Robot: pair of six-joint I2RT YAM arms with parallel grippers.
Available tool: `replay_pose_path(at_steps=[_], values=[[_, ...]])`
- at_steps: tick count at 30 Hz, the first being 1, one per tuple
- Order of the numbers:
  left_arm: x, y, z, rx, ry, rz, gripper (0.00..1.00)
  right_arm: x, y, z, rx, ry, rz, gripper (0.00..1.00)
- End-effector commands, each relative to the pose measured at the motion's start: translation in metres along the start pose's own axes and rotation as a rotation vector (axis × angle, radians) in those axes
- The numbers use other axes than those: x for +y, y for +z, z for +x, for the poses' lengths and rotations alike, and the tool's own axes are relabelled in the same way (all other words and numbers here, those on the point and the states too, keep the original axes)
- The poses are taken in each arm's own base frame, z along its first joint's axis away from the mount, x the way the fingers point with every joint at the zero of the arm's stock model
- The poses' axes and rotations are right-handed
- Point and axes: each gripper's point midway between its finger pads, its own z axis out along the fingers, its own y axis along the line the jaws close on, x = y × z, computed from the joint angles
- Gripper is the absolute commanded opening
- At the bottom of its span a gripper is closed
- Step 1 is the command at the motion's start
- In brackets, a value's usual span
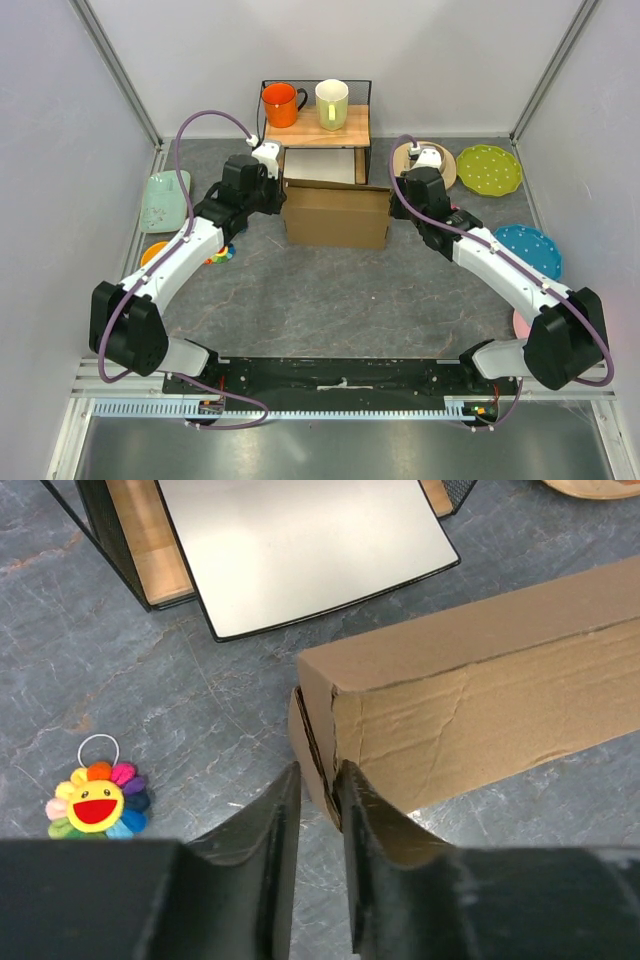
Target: Fold the paper box
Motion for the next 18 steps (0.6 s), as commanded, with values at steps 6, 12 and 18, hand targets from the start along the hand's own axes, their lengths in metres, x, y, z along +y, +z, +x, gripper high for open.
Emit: replay_pose_path(at_steps=[6, 12, 18], values=[[-0.012, -0.033, -0.033, -0.05, 0.012, 0.038, 0.4, -0.036, 0.001, 0.068, 0.245, -0.078, 0.14, 0.0], [-0.009, -0.035, -0.044, -0.088, 0.026, 0.028, 0.41, -0.034, 0.003, 0.067, 0.248, -0.074, 0.133, 0.0], [-0.01, -0.026, -0.054, -0.105, 0.025, 0.034, 0.42, -0.034, 0.002, 0.071, 0.258, -0.074, 0.13, 0.0]])
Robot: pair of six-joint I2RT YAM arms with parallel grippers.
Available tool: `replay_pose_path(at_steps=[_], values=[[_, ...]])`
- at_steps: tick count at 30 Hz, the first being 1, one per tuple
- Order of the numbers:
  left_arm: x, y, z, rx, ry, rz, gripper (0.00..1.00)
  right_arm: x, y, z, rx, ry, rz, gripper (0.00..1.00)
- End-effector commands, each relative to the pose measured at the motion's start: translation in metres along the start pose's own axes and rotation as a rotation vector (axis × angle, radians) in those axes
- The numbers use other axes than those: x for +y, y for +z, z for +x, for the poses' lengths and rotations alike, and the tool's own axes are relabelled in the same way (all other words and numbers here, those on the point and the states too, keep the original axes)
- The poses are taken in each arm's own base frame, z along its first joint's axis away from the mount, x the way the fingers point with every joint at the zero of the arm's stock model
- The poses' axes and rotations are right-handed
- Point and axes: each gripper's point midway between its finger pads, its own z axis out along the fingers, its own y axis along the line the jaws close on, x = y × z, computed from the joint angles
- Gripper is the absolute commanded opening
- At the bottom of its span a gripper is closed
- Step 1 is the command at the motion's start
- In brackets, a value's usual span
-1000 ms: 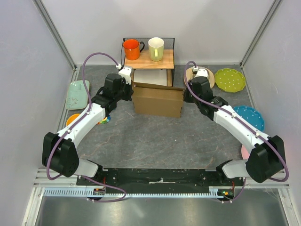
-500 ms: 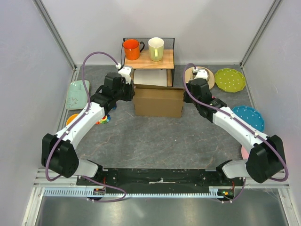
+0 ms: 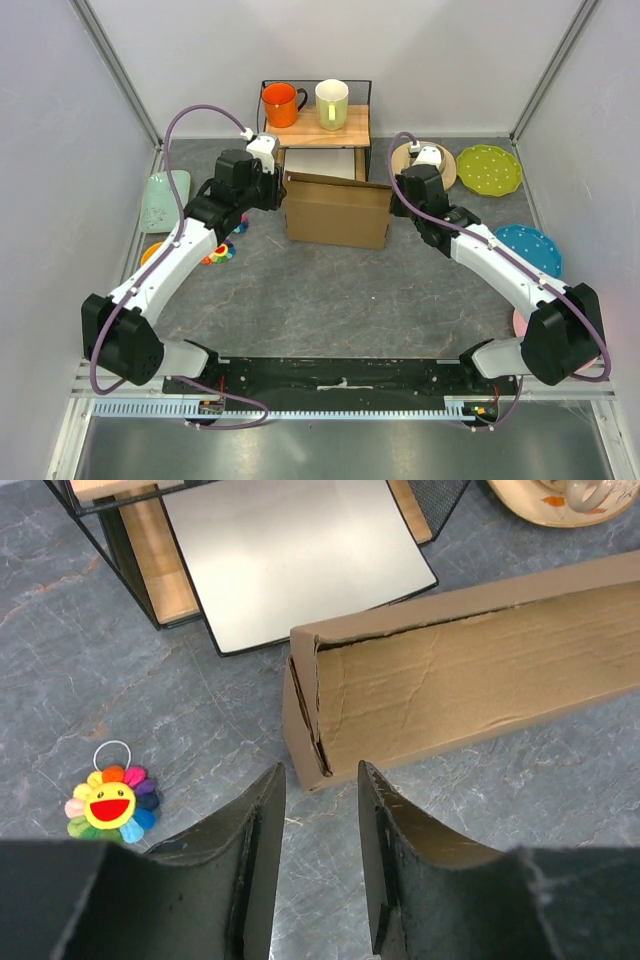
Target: Fold the paper box
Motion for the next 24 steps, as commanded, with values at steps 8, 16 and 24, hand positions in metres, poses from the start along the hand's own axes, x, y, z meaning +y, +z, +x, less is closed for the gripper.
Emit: replay_pose_path(at_steps=[8, 16, 24], values=[[-0.002, 0.019, -0.04, -0.069, 0.033, 0.018, 0.41, -0.028, -0.004, 0.076, 0.265, -0.078, 0.081, 0.0], [0.004, 0.028, -0.037, -0.052, 0.051, -0.003, 0.39, -0.028, -0.004, 0.081, 0.275, -0.081, 0.08, 0.0], [0.007, 0.033, -0.039, -0.051, 0.044, -0.008, 0.38, -0.026, -0.004, 0.083, 0.278, -0.086, 0.075, 0.0]])
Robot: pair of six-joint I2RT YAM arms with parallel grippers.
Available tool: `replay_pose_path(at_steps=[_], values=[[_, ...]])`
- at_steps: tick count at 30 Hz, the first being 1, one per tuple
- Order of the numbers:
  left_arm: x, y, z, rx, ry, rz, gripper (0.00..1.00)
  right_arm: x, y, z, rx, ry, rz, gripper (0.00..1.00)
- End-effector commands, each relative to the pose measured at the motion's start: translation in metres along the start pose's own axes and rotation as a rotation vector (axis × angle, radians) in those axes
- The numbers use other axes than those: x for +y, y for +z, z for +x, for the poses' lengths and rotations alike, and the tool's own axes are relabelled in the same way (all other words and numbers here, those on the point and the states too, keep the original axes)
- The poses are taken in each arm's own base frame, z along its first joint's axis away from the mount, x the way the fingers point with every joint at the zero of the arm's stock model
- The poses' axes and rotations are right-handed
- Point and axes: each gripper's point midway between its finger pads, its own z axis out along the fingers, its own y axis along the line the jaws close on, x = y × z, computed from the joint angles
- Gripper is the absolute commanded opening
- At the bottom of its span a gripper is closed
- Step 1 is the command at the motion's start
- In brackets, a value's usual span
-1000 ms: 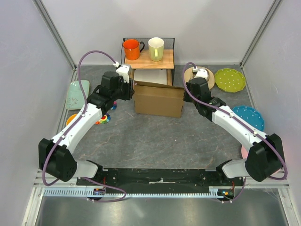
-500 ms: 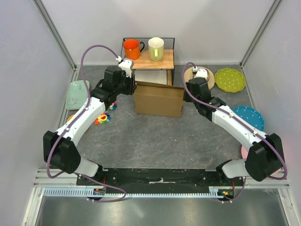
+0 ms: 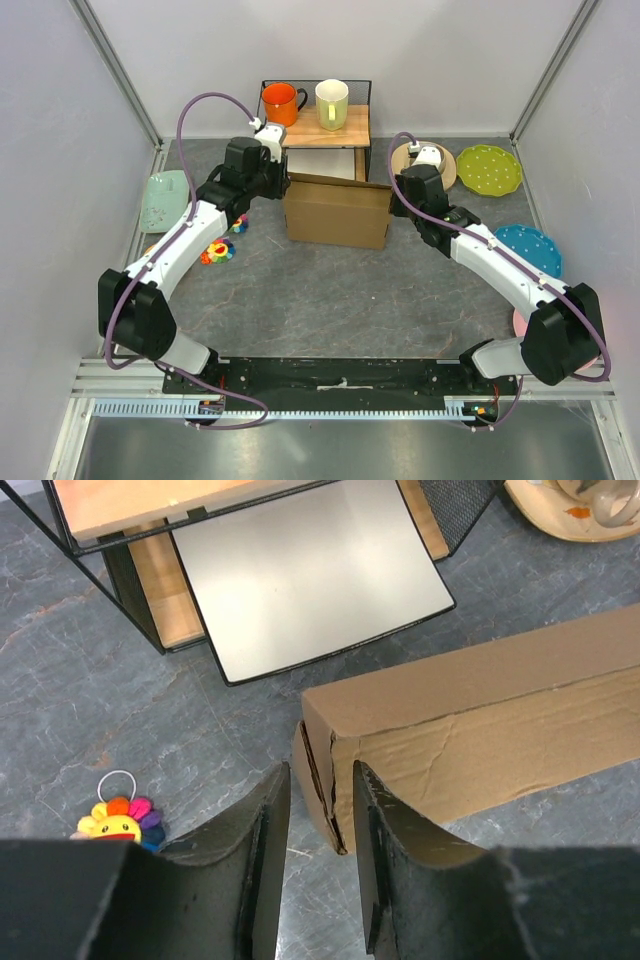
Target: Fold the paper box
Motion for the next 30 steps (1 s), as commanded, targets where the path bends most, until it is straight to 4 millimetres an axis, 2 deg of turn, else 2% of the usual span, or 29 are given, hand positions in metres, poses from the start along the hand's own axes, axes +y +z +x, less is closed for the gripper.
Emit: replay_pose_path(at_steps=[1, 6, 9, 13, 15, 19, 20, 22, 23, 25, 26, 30], values=[[0.001, 0.0, -0.028, -0.07, 0.032, 0.004, 0.38, -0.028, -0.003, 0.083, 0.279, -0.083, 0.079, 0.0], [0.001, 0.004, -0.028, -0.065, 0.03, 0.007, 0.34, -0.026, -0.003, 0.081, 0.279, -0.088, 0.073, 0.0], [0.001, 0.005, -0.027, -0.062, 0.031, 0.01, 0.26, -0.027, -0.003, 0.082, 0.281, -0.09, 0.074, 0.0], [0.001, 0.003, -0.026, -0.062, 0.033, 0.01, 0.08, -0.026, -0.003, 0.081, 0.279, -0.089, 0.071, 0.0], [0.0, 0.002, -0.024, -0.063, 0.032, 0.016, 0.02, -0.025, -0.003, 0.081, 0.279, -0.088, 0.068, 0.0], [-0.001, 0.0, -0.018, -0.075, 0.018, 0.019, 0.02, -0.025, -0.003, 0.082, 0.28, -0.085, 0.066, 0.0], [-0.001, 0.001, -0.008, -0.058, 0.01, 0.018, 0.02, -0.024, -0.003, 0.082, 0.281, -0.083, 0.065, 0.0], [-0.001, 0.0, -0.004, -0.061, 0.003, 0.022, 0.02, -0.023, -0.003, 0.081, 0.278, -0.081, 0.06, 0.0], [-0.002, 0.002, 0.008, -0.039, -0.01, 0.024, 0.02, -0.023, -0.003, 0.08, 0.277, -0.08, 0.06, 0.0], [-0.004, 0.002, 0.017, -0.034, -0.022, 0.033, 0.02, -0.022, -0.003, 0.078, 0.273, -0.079, 0.058, 0.0], [-0.004, 0.003, 0.029, -0.012, -0.035, 0.034, 0.02, -0.021, -0.003, 0.078, 0.272, -0.078, 0.058, 0.0], [-0.007, 0.004, 0.053, 0.012, -0.064, 0.037, 0.02, -0.02, -0.004, 0.074, 0.266, -0.074, 0.054, 0.0]])
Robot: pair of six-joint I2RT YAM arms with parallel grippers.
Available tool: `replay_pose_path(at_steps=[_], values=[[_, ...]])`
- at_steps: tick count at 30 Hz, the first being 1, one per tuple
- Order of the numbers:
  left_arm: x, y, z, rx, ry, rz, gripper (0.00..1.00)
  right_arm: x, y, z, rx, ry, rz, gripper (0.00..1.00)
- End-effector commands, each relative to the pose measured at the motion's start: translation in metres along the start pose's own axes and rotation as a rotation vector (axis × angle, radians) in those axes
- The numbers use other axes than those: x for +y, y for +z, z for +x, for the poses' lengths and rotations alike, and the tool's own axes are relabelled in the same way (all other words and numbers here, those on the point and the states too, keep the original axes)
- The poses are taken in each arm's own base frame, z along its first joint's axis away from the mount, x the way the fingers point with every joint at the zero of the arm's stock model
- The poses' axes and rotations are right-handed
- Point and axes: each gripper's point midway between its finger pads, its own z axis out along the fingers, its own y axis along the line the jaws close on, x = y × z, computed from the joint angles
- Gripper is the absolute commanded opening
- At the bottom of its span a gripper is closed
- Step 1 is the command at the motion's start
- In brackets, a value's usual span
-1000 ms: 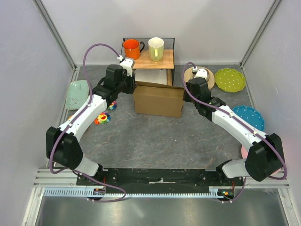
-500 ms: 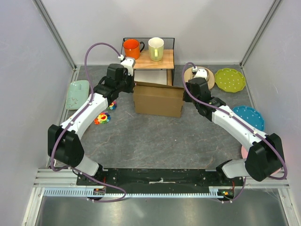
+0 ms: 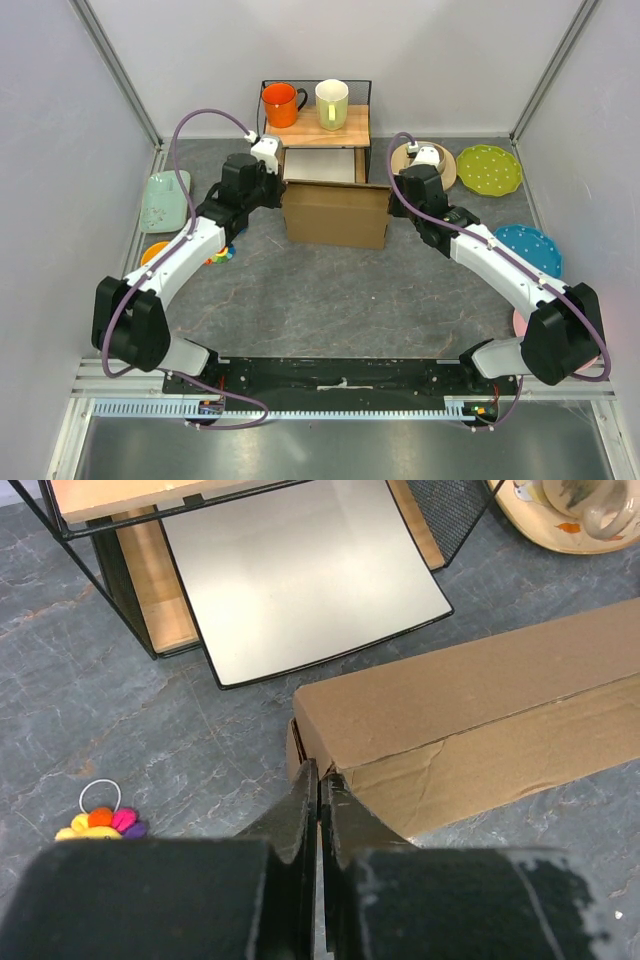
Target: Fold the paper box
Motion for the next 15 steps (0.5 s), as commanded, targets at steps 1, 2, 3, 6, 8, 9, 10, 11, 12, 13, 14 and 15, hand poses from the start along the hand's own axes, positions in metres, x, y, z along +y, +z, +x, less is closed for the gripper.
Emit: replay_pose_path(at_steps=[1, 2, 3, 6, 8, 9, 10, 11, 12, 13, 14, 15], values=[[-0.009, -0.002, 0.042, 0.078, -0.06, 0.026, 0.02, -0.024, -0.004, 0.072, 0.258, -0.07, 0.074, 0.0], [-0.009, -0.003, 0.053, 0.096, -0.068, 0.023, 0.02, -0.023, -0.004, 0.071, 0.258, -0.069, 0.071, 0.0], [-0.009, -0.003, 0.058, 0.102, -0.072, 0.022, 0.02, -0.023, -0.004, 0.071, 0.258, -0.069, 0.071, 0.0], [-0.008, -0.004, 0.067, 0.116, -0.084, 0.01, 0.02, -0.02, -0.005, 0.065, 0.244, -0.065, 0.065, 0.01], [-0.007, -0.004, 0.067, 0.114, -0.083, 0.001, 0.02, -0.018, -0.008, 0.058, 0.23, -0.063, 0.06, 0.03], [-0.007, -0.004, 0.064, 0.107, -0.081, -0.002, 0.02, -0.017, -0.009, 0.055, 0.222, -0.059, 0.057, 0.08], [-0.007, -0.004, 0.064, 0.107, -0.078, -0.005, 0.02, -0.014, -0.011, 0.046, 0.201, -0.052, 0.049, 0.1], [-0.005, -0.004, 0.063, 0.106, -0.074, -0.014, 0.02, -0.013, -0.012, 0.042, 0.191, -0.051, 0.046, 0.13], [-0.005, -0.004, 0.062, 0.104, -0.072, -0.014, 0.02, -0.011, -0.013, 0.038, 0.181, -0.048, 0.042, 0.19], [-0.005, -0.004, 0.062, 0.104, -0.07, -0.013, 0.02, -0.008, -0.016, 0.029, 0.159, -0.042, 0.034, 0.22], [-0.005, -0.003, 0.059, 0.101, -0.07, -0.015, 0.02, -0.007, -0.017, 0.025, 0.15, -0.036, 0.032, 0.24], [-0.005, -0.004, 0.059, 0.106, -0.07, -0.015, 0.02, -0.005, -0.019, 0.02, 0.138, -0.034, 0.025, 0.28]])
